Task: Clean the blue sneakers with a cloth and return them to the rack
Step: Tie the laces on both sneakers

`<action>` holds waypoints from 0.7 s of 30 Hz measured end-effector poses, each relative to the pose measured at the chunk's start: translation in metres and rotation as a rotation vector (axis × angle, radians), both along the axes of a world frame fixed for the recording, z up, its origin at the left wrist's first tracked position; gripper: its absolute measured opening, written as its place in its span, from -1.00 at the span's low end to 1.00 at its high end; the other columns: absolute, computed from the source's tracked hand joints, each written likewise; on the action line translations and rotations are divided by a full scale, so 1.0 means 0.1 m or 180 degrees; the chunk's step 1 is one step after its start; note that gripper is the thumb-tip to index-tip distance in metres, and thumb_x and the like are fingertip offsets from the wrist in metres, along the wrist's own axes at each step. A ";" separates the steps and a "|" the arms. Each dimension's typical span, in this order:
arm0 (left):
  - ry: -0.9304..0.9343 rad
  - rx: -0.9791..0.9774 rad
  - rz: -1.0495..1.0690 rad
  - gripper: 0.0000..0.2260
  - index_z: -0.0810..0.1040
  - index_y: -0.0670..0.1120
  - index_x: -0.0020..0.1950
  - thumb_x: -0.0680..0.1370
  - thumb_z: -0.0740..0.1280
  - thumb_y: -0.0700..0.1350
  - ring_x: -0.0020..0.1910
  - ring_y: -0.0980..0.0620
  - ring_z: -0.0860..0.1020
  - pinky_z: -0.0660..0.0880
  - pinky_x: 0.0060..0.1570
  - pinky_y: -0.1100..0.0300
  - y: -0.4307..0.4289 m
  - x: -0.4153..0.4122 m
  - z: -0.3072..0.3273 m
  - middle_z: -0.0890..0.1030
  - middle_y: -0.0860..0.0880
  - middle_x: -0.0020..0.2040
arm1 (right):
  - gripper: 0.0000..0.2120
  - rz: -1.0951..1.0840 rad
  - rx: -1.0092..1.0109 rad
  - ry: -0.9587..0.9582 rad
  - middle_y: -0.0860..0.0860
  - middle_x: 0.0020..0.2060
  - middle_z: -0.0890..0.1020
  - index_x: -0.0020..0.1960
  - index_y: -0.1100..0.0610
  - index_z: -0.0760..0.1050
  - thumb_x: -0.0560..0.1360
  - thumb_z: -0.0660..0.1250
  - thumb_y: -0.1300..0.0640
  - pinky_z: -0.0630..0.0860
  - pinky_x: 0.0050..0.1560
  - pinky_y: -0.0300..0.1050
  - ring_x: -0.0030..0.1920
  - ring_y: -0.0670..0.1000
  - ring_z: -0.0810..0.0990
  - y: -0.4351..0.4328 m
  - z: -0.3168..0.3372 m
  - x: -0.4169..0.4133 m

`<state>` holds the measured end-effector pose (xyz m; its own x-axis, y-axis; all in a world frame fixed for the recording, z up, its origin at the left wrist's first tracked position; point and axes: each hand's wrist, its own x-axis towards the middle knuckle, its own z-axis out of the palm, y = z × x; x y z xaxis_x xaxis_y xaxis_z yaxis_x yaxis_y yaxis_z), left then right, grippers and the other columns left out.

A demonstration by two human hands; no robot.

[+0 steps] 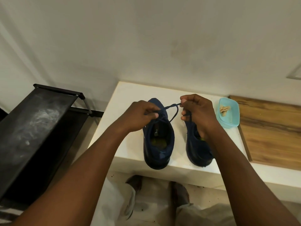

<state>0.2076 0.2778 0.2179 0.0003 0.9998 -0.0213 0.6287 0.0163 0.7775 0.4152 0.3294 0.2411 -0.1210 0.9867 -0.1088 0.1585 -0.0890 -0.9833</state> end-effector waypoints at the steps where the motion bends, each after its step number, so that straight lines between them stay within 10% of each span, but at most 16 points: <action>1: -0.0043 0.0072 0.0095 -0.84 0.71 0.01 0.14 0.57 0.44 -0.10 -0.11 0.31 0.58 0.41 -0.09 0.42 0.01 -0.04 -0.01 0.65 0.18 -0.07 | -0.91 -0.0055 0.0036 -0.0034 0.03 -0.23 0.66 0.02 0.08 0.62 0.56 0.35 0.17 0.63 -0.22 -0.13 -0.34 -0.05 0.56 0.01 0.00 0.01; 5: 0.0021 0.0030 0.0325 -0.93 0.75 0.10 -0.04 0.49 0.51 0.02 -0.10 0.27 0.64 0.52 -0.03 0.23 0.03 -0.26 0.03 0.71 0.20 -0.15 | -0.91 -0.0228 0.0204 -0.0364 -0.05 -0.29 0.62 -0.04 0.02 0.60 0.57 0.34 0.16 0.53 -0.36 -0.30 -0.41 -0.14 0.51 0.07 -0.03 0.08; 14: 0.0971 -0.1148 0.0615 -0.80 0.72 0.00 0.12 0.51 0.50 -0.12 0.15 0.00 0.60 0.46 0.12 0.15 -0.17 -0.64 0.07 0.69 0.02 0.11 | -0.77 0.0186 0.1162 -0.2962 -0.05 0.01 0.62 0.01 -0.02 0.62 0.52 0.24 0.22 0.51 0.10 0.00 0.09 0.04 0.52 0.11 -0.24 0.16; 17: 0.0573 -0.0703 0.0413 -0.60 0.56 0.07 0.38 0.54 0.44 -0.10 0.39 0.05 0.47 0.35 0.33 0.18 -0.14 -0.35 0.13 0.50 0.08 0.40 | -0.68 0.0838 0.1333 -0.2730 -0.06 0.19 0.59 0.17 -0.03 0.61 0.52 0.26 0.26 0.45 0.22 -0.10 0.24 0.01 0.49 0.07 -0.23 0.03; 21: 0.0218 -0.0588 0.0191 -0.57 0.56 -0.01 0.40 0.54 0.47 0.02 0.18 0.07 0.59 0.40 0.12 0.26 -0.11 0.01 0.11 0.66 0.02 0.22 | -0.64 0.1615 0.0887 -0.2529 -0.06 0.24 0.60 0.32 -0.03 0.52 0.58 0.24 0.23 0.41 0.19 -0.14 0.25 0.01 0.51 -0.01 -0.31 -0.10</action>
<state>0.2089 0.2671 0.2289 -0.0668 0.9770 -0.2023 0.6736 0.1937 0.7132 0.4056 0.3285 0.2101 -0.5298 0.8405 -0.1133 0.7382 0.3913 -0.5494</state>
